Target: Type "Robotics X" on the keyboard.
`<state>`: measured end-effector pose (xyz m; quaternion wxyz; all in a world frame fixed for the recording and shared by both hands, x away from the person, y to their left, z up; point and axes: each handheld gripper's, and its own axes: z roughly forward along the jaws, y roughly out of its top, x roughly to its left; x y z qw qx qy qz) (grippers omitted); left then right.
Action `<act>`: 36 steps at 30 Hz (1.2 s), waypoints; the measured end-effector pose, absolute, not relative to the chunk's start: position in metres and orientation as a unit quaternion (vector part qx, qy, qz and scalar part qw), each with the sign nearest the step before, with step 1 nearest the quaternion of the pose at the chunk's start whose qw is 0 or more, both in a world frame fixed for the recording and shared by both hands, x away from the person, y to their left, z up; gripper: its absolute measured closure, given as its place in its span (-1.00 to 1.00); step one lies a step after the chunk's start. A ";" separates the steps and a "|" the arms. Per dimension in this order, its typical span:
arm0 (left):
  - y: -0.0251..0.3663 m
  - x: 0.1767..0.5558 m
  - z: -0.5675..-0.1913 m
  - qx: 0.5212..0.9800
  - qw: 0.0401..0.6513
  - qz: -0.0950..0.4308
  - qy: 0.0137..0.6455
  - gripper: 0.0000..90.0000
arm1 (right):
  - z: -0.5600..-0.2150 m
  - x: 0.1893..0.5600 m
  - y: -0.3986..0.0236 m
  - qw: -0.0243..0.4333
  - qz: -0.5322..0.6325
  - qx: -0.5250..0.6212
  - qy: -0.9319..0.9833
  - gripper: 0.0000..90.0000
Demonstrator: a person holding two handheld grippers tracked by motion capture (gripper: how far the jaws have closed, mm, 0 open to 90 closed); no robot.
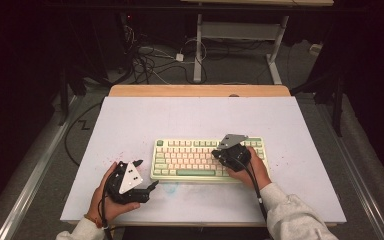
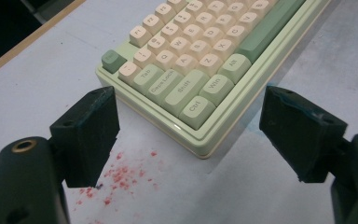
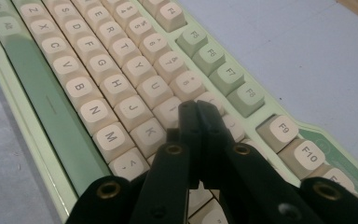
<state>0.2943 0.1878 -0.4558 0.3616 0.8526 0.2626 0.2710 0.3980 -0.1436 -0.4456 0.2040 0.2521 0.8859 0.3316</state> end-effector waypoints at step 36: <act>0.185 0.295 -0.458 0.860 0.350 0.265 0.258 -0.58 | -0.434 0.393 -0.145 0.209 0.354 0.253 0.876 0.97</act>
